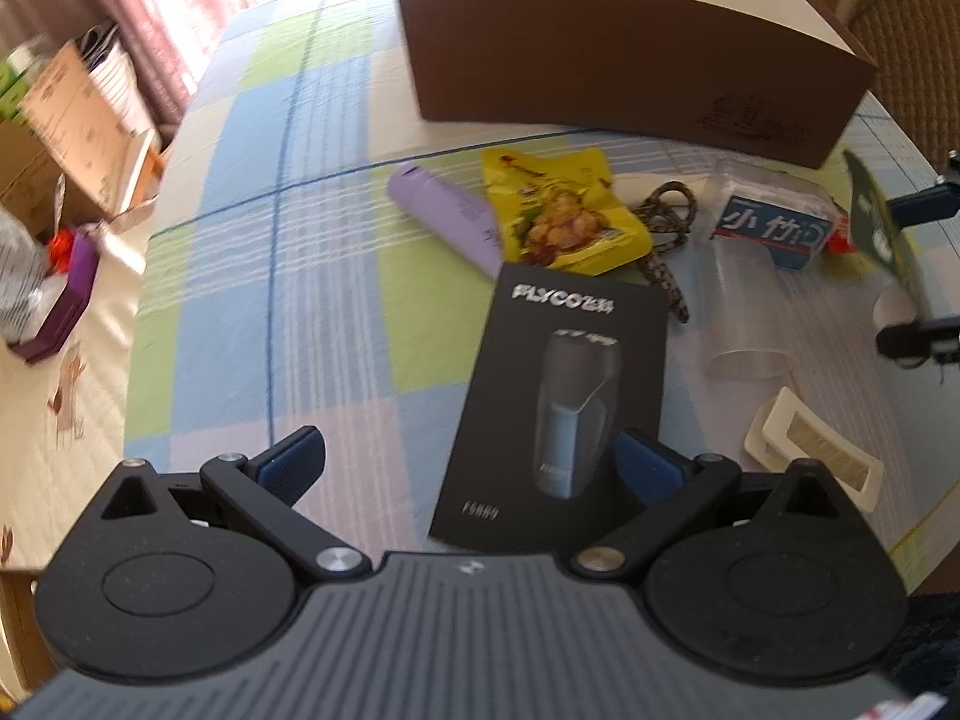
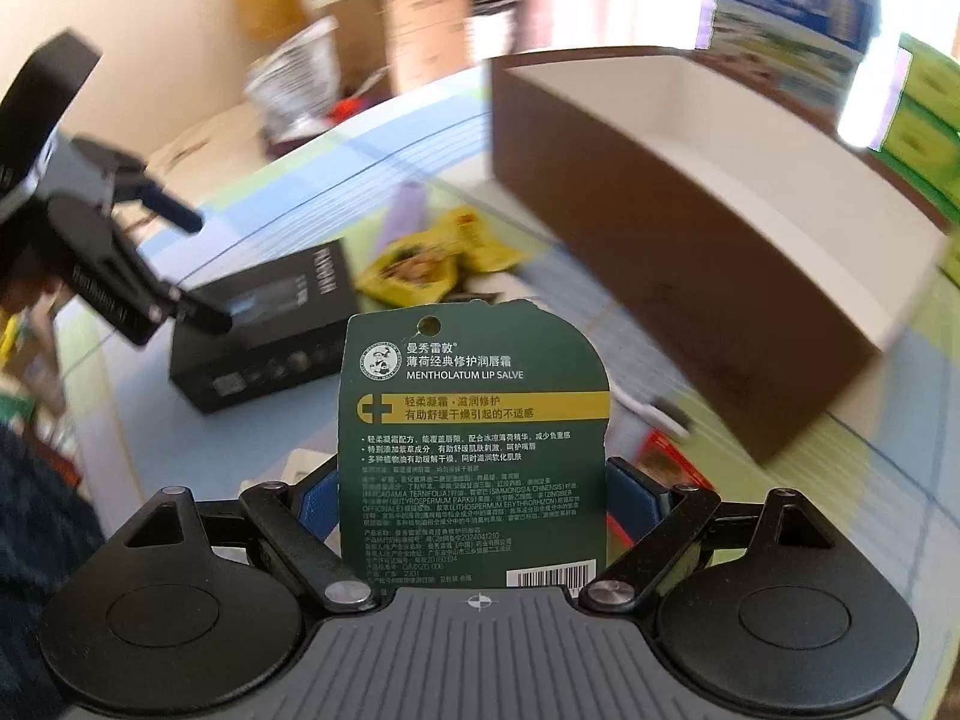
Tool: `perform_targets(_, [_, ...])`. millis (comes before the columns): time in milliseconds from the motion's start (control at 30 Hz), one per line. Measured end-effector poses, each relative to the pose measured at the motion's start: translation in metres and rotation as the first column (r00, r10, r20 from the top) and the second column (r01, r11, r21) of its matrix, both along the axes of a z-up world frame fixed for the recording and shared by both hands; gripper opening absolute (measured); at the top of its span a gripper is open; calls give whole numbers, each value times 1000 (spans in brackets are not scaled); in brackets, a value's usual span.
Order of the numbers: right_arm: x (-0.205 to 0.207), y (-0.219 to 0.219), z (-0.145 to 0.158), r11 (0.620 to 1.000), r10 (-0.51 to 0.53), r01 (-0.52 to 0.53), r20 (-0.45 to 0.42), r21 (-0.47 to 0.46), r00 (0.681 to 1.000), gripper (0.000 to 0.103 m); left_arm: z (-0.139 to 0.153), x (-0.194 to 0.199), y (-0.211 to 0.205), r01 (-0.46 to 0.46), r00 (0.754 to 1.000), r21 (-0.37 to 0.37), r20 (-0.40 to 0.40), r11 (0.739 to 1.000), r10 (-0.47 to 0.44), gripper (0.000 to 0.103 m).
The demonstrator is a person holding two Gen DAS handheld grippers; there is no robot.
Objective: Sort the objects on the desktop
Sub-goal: 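Grasp the black FLYCO box with the left tool and lift it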
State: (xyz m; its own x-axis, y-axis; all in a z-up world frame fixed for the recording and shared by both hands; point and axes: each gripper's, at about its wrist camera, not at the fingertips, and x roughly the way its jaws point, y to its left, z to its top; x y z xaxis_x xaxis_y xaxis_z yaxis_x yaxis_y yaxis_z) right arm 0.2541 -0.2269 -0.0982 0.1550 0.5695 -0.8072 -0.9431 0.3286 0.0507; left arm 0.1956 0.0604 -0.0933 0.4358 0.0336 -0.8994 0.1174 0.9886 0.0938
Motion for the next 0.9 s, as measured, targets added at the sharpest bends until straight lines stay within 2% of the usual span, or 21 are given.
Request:
perform_targets(100, [1, -13, 8, 995, -97, 97, -4, 17, 995, 85, 1, 5, -7, 46, 999, 2, 3, 999, -46, 102])
perform_targets(233, [4, -32, 16, 973, -227, 227, -23, 33, 974, 85, 0, 12, -16, 102, 995, -3, 7, 995, -102, 102])
perform_targets(400, [6, -60, 24, 928, -370, 371, -30, 25, 928, 85, -8, 21, -25, 174, 985, 4, -2, 985, -174, 102])
perform_targets(633, [2, -90, 29, 854, -519, 519, -39, 19, 854, 85, -28, 31, -33, 232, 972, 19, -35, 973, -231, 101])
perform_targets(733, [-1, -99, 31, 832, -554, 555, -46, 16, 831, 85, -36, 31, -36, 258, 966, 14, -41, 966, -257, 92])
perform_targets(800, [-3, -104, 32, 818, -574, 575, -47, 12, 818, 85, -39, 31, -38, 264, 964, 7, -49, 965, -263, 80])
perform_targets(900, [-6, -106, 33, 803, -595, 596, -53, 12, 802, 85, -39, 30, -38, 270, 962, -8, -45, 963, -270, 78])
